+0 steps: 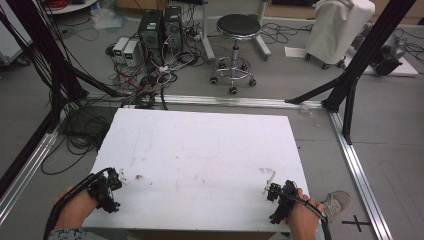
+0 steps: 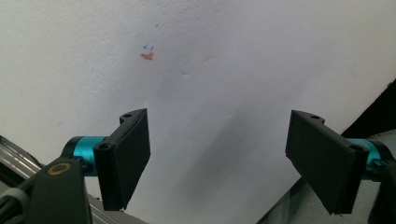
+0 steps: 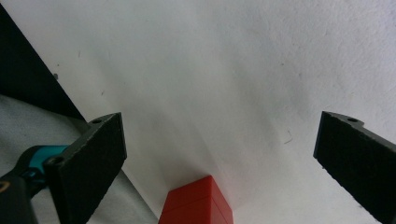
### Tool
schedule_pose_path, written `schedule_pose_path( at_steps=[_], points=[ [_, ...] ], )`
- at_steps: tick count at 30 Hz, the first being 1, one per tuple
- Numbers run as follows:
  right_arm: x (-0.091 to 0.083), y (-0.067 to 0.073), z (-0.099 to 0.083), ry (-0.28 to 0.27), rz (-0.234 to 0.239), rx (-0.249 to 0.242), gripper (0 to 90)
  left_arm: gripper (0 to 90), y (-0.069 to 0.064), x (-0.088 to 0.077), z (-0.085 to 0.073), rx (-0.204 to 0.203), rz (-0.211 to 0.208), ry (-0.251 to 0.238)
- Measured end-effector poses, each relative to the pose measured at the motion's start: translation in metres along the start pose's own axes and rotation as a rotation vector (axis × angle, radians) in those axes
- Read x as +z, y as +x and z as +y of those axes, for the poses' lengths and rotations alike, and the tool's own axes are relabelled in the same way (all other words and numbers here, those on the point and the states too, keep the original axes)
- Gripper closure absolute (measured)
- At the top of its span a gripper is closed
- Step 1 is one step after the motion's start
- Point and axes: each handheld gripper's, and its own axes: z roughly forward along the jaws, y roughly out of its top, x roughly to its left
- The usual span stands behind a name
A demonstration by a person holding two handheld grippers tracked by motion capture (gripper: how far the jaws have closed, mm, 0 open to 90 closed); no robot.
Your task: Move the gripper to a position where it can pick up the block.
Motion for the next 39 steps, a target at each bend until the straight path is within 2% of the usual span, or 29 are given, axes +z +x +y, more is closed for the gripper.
schedule_pose_path(
  at_steps=[17, 33, 39],
  points=[
    [-0.001, 0.0, 0.0, -0.004, 0.006, 0.007, 1.6, 22.3, -0.001, -0.001, 0.0, -0.004, 0.004, -0.006],
    [-0.008, 0.0, -0.004, -0.032, 0.009, 0.013, 1.6, 22.3, -0.001, 0.0, -0.002, -0.008, 0.004, -0.013],
    [-0.013, -0.001, -0.006, -0.052, 0.004, 0.0, 1.6, 22.3, 0.0, 0.0, -0.002, -0.008, 0.006, -0.013]
  ],
)
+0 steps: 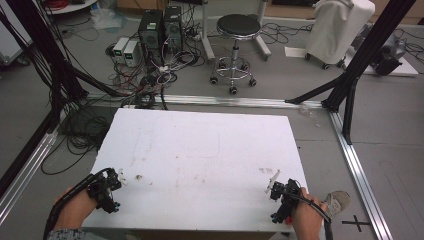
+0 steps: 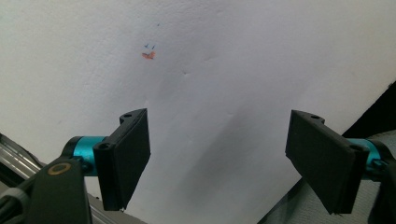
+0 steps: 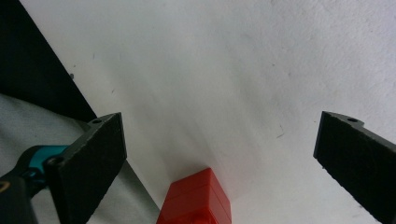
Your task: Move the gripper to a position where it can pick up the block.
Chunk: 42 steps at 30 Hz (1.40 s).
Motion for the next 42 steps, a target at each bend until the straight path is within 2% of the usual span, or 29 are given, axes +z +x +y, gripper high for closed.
schedule_pose_path(
  at_steps=[11, 20, 26, 27, 29, 33, 40, 42],
  points=[
    [-0.008, 0.0, -0.006, -0.011, 0.002, -0.072, 1.6, 22.3, -0.001, 0.0, 0.0, -0.004, -0.002, -0.003],
    [-0.01, 0.003, -0.007, -0.029, 0.026, -0.133, 1.6, 22.3, 0.0, 0.0, -0.001, -0.002, -0.003, -0.004],
    [-0.015, 0.004, -0.012, -0.045, 0.018, -0.177, 1.6, 22.3, 0.001, 0.0, -0.002, -0.013, -0.003, -0.008],
    [-0.015, 0.004, -0.012, -0.045, 0.018, -0.177, 1.6, 22.3, 0.001, 0.0, -0.003, -0.013, -0.004, -0.008],
    [-0.016, 0.004, -0.015, -0.043, 0.019, -0.22, 1.6, 22.3, 0.001, 0.0, -0.003, -0.013, -0.003, -0.009],
    [-0.016, 0.006, -0.018, -0.022, 0.014, -0.268, 1.6, 22.3, 0.002, 0.002, -0.004, -0.016, -0.005, -0.009],
    [-0.017, 0.007, -0.024, -0.018, 0.005, -0.29, 1.6, 22.3, 0.002, 0.002, -0.004, -0.018, -0.007, -0.008],
    [-0.017, 0.007, -0.029, -0.012, 0.006, -0.317, 1.6, 22.3, 0.002, 0.003, -0.004, -0.018, -0.006, -0.009]
  ],
)
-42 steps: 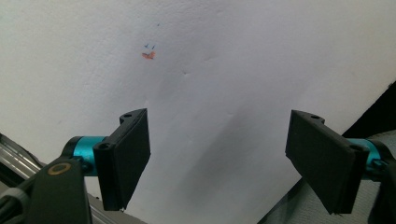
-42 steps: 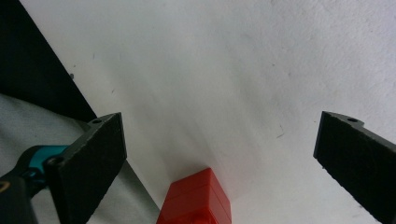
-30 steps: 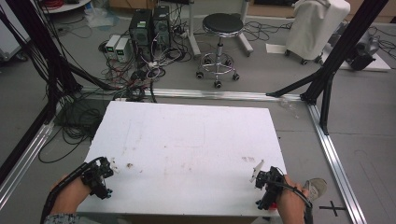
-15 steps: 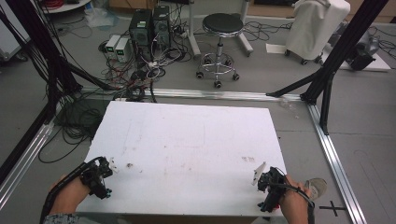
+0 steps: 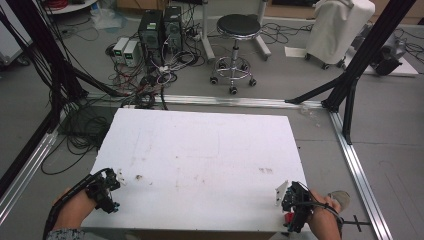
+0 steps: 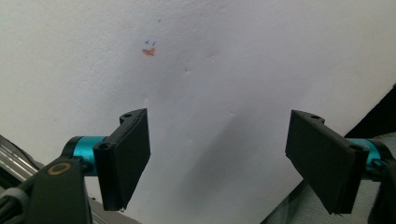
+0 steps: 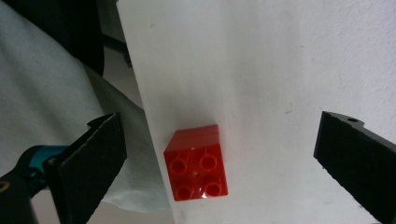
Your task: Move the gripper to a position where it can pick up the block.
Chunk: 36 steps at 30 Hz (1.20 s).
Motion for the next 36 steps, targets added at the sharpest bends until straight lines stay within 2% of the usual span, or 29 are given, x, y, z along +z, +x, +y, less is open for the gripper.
schedule_pose_path(
  at_steps=[2, 4, 8, 19, 25, 36],
  points=[
    [0.0, 0.002, -0.003, 0.012, -0.008, -0.014, 1.6, 22.3, 0.0, 0.0, 0.0, 0.004, -0.002, -0.003],
    [0.0, 0.004, -0.005, 0.022, -0.015, -0.053, 1.6, 22.3, -0.001, 0.0, 0.001, 0.004, 0.002, -0.005],
    [-0.001, 0.007, -0.01, 0.005, -0.021, -0.092, 1.6, 22.3, -0.001, 0.0, 0.001, 0.007, 0.003, -0.005],
    [0.009, 0.009, -0.018, 0.0, -0.03, -0.11, 1.6, 22.3, -0.001, 0.001, 0.001, 0.011, -0.001, -0.001],
    [0.018, 0.01, -0.018, 0.042, 0.002, -0.128, 1.6, 22.3, -0.002, 0.002, 0.001, 0.008, -0.005, -0.007],
    [0.031, 0.008, -0.022, 0.055, 0.034, -0.109, 1.6, 22.3, -0.002, 0.002, 0.001, 0.003, -0.009, -0.016]
  ],
)
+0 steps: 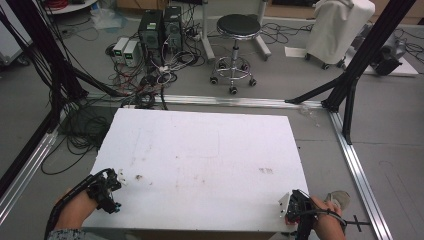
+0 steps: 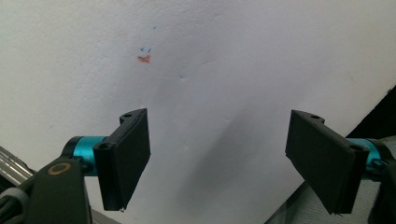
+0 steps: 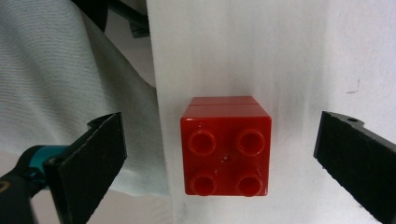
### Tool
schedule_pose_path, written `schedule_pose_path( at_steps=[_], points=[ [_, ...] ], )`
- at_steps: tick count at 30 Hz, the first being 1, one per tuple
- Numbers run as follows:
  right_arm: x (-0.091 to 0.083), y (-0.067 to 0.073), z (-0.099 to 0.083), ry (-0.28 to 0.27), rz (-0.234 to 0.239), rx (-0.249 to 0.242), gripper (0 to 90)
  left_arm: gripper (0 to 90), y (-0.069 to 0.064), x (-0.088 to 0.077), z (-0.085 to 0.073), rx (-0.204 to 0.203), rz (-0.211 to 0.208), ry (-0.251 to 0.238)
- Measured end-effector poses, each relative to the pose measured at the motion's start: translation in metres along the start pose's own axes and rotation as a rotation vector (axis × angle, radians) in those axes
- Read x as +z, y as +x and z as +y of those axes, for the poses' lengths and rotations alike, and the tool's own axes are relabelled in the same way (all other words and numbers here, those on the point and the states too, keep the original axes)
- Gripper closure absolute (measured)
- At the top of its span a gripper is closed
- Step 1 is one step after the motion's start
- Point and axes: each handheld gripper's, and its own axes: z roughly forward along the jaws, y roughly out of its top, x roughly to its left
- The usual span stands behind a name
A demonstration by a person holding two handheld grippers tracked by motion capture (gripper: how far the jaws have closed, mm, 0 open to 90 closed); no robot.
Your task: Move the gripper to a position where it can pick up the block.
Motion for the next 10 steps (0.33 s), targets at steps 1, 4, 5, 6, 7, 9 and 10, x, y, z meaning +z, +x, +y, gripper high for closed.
schedule_pose_path(
  at_steps=[1, 4, 5, 6, 7, 9, 10],
  points=[
    [0.0, 0.0, 0.0, 0.0, 0.0, 0.0, 1.6, 22.3, 0.0, 0.0, 0.0, 0.0, 0.0, 0.0],
    [0.001, -0.0005, -0.0014, 0.001, 0.0, 0.003, 1.6, 22.3, -0.0001, 0.0, 0.0, 0.0, 0.0, 0.001],
    [0.001, -0.0005, -0.0014, 0.001, 0.0, 0.003, 1.6, 22.3, 0.0001, 0.0, 0.0, 0.003, 0.0, 0.0],
    [0.0011, -0.0001, -0.0022, 0.002, -0.008, 0.003, 1.6, 22.3, 0.0, -0.0002, -0.0001, 0.0, 0.001, 0.0],
    [0.0011, -0.0001, -0.0022, 0.002, -0.008, 0.003, 1.6, 22.3, 0.0, -0.0002, -0.0001, 0.0, 0.001, 0.0],
    [0.0001, -0.0003, -0.003, -0.003, -0.006, 0.005, 1.6, 22.3, 0.0002, -0.0003, -0.0001, 0.002, 0.003, -0.005],
    [0.0001, -0.0003, -0.003, -0.003, -0.006, 0.005, 1.6, 22.3, 0.0003, -0.0001, 0.0, 0.002, 0.001, -0.008]
  ],
)
